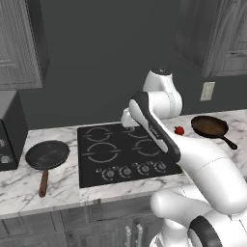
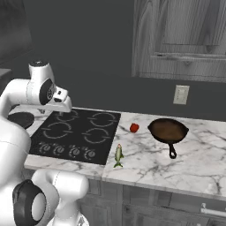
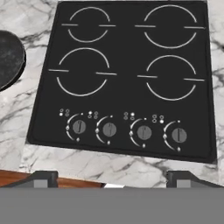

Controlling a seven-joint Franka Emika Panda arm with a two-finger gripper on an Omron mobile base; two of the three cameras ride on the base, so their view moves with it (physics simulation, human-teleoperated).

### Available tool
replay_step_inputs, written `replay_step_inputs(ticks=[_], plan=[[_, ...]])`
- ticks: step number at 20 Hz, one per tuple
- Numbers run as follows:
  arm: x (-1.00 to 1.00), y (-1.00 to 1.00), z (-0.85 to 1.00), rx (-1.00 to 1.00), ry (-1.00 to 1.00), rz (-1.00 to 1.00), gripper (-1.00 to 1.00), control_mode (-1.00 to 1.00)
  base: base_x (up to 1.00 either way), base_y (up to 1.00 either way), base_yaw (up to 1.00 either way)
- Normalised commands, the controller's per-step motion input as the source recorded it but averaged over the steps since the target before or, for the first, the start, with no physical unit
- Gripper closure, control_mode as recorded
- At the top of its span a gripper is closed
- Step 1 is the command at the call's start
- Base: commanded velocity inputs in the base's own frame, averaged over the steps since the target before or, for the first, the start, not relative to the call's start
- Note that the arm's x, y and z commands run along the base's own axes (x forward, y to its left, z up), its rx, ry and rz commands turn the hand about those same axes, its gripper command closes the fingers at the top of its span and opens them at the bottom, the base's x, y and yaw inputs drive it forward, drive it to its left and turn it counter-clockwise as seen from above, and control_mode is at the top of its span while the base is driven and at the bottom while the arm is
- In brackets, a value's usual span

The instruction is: Place both pans onto different burners. Then place the bell pepper and the fish on different pans.

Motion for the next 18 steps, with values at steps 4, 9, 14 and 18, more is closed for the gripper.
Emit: replay_step_inputs(ticks=[4, 9, 14, 18], plan=[[-0.02, 0.55, -0.26, 0.06, 0.0, 0.0, -1.0, -1.0, 0.0, 0.0, 0.0], [0.0, 0.56, -0.27, 0.04, 0.0, 0.0, -1.0, -1.0, 0.0, 0.0, 0.0], [0.0, 0.63, -0.28, 0.01, 0.0, 0.0, -1.0, -1.0, 0.0, 0.0, 0.0], [0.0, 0.59, -0.29, 0.0, 0.0, 0.0, -1.0, -1.0, 0.0, 0.0, 0.0]])
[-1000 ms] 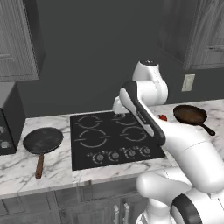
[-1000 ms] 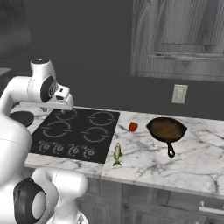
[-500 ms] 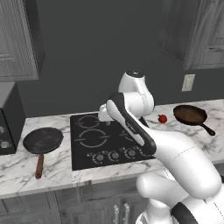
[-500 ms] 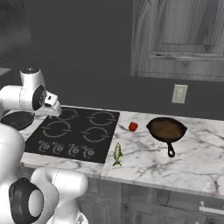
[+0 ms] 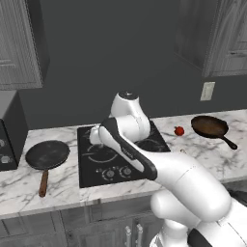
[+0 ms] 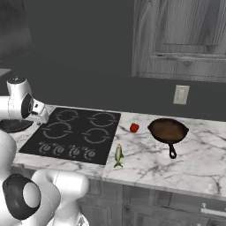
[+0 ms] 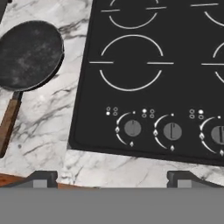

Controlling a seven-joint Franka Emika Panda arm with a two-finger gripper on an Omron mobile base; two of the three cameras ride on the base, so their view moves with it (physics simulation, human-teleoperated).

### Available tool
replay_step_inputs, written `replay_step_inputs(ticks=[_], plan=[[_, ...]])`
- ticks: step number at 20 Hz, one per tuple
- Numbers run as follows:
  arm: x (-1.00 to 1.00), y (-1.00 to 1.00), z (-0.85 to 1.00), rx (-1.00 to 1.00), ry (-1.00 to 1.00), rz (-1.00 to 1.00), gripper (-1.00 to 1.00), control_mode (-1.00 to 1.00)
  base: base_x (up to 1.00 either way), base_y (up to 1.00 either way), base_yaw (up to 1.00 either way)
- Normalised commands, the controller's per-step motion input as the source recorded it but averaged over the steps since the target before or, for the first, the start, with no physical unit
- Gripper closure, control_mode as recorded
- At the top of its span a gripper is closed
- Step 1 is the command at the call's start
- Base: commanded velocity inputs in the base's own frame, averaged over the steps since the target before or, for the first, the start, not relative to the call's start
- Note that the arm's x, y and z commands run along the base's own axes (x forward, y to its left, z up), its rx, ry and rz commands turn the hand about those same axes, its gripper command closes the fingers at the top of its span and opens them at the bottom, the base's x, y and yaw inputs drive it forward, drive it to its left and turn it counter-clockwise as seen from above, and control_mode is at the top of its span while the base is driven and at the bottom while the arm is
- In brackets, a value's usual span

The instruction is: Place both pans onto different burners. Then place the bell pepper and the fish on different pans.

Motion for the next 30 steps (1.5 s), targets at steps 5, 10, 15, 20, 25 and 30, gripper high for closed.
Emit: replay_step_inputs(ticks=[5, 10, 15, 20, 25, 30], plan=[[0.0, 0.58, -0.35, 0.0, 0.0, 0.0, -1.0, -1.0, 0.0, 0.0, 0.0], [0.0, 0.57, -0.35, 0.02, 0.0, 0.0, -1.0, -1.0, 0.0, 0.0, 0.0], [0.0, 0.56, -0.28, 0.0, 0.0, 0.0, -1.0, -1.0, 0.0, 0.0, 0.0], [0.0, 0.55, -0.18, 0.0, 0.0, 0.0, -1.0, -1.0, 0.0, 0.0, 0.0], [0.0, 0.53, -0.16, 0.0, 0.0, 0.0, -1.0, -1.0, 0.0, 0.0, 0.0], [0.01, 0.46, -0.19, 0.0, 0.0, 0.0, -1.0, -1.0, 0.0, 0.0, 0.0]])
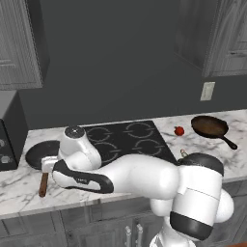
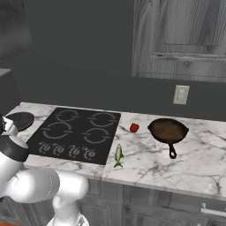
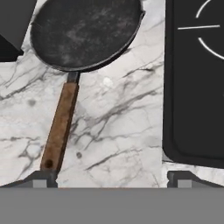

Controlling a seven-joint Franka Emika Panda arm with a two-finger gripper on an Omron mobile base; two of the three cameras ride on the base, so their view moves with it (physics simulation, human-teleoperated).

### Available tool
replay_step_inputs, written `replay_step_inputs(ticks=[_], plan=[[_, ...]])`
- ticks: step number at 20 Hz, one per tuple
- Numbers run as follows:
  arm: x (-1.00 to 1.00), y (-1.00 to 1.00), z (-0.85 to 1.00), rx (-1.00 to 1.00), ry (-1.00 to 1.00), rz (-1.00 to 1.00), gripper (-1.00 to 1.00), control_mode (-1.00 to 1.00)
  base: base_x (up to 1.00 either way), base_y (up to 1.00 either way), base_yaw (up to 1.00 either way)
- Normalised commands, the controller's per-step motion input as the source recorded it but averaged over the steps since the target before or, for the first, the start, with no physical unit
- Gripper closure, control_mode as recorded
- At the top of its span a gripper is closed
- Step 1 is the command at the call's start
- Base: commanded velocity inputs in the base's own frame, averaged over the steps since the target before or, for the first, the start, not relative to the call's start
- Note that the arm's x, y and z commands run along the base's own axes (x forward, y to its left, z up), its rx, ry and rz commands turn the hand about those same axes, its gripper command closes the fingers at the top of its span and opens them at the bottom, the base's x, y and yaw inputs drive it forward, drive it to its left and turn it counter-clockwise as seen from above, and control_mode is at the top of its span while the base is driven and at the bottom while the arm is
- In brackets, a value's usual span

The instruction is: Place both pans onto different burners. Then place the bell pepper and the fish on different pans.

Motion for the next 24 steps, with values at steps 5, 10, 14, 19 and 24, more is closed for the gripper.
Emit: replay_step_inputs(ticks=[5, 10, 14, 19, 24], plan=[[0.08, 0.36, -0.2, 0.0, 0.0, 0.0, -1.0, -1.0, 0.0, 0.0, 0.0], [0.17, 0.3, -0.24, 0.0, 0.01, 0.0, -1.0, -1.0, 0.0, 0.0, 0.0], [0.19, 0.29, -0.28, 0.0, 0.02, 0.0, -1.0, -1.0, 0.0, 0.0, 0.0], [0.16, 0.3, -0.24, 0.0, 0.02, 0.0, -1.0, -1.0, 0.0, 0.0, 0.0], [0.15, 0.29, -0.24, 0.0, 0.02, 0.0, -1.0, -1.0, 0.0, 0.0, 0.0]])
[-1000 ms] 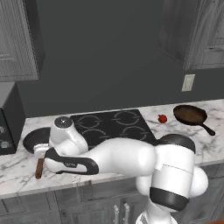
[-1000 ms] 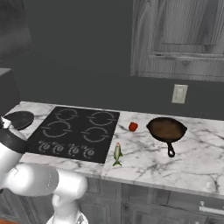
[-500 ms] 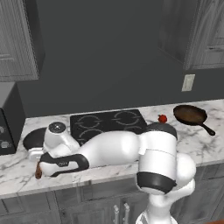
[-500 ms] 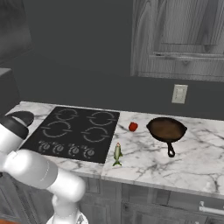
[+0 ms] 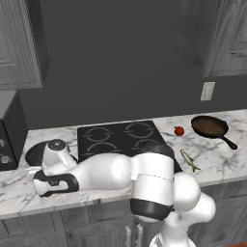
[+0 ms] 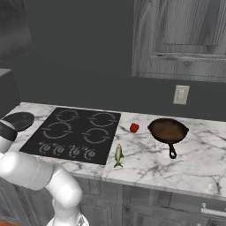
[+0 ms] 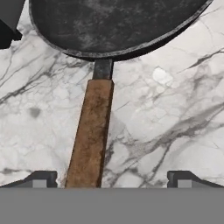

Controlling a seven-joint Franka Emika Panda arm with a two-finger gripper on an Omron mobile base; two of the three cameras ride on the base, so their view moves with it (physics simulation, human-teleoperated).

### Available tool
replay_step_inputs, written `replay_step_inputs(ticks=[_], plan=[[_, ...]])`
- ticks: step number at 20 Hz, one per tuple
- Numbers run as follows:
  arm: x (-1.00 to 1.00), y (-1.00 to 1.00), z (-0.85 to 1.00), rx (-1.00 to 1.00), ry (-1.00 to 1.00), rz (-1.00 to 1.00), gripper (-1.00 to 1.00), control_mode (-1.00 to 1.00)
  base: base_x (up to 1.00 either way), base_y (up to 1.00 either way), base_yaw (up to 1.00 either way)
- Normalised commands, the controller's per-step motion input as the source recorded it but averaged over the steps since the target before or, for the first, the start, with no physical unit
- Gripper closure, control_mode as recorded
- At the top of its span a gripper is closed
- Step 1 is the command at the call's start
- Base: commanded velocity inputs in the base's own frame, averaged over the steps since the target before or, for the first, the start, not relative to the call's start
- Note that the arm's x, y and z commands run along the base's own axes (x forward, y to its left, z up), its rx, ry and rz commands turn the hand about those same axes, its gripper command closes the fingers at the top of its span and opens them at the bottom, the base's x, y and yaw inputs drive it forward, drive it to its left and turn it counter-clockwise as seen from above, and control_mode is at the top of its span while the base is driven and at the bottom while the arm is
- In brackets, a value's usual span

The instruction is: Place both pans onto different burners. Then place the bell pepper and the fish on different pans.

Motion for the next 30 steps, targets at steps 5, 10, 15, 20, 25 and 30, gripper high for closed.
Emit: replay_step_inputs(ticks=[5, 10, 15, 20, 25, 30], plan=[[0.12, 0.29, -0.25, -0.02, 0.02, 0.0, -1.0, -1.0, 0.0, 0.0, 0.0], [0.11, 0.24, -0.25, -0.04, 0.02, 0.0, -1.0, -1.0, 0.0, 0.0, 0.0], [0.11, 0.18, -0.23, -0.02, 0.02, 0.0, 1.0, -1.0, 0.0, 0.0, 0.0], [0.08, 0.09, -0.2, -0.02, 0.01, 0.0, 1.0, -1.0, 0.0, 0.0, 0.0], [0.0, -0.08, -0.19, -0.02, 0.0, 0.0, 1.0, -1.0, 0.0, 0.0, 0.0], [-0.08, -0.38, -0.04, 0.0, -0.03, 0.0, 1.0, -1.0, 0.0, 0.0, 0.0]])
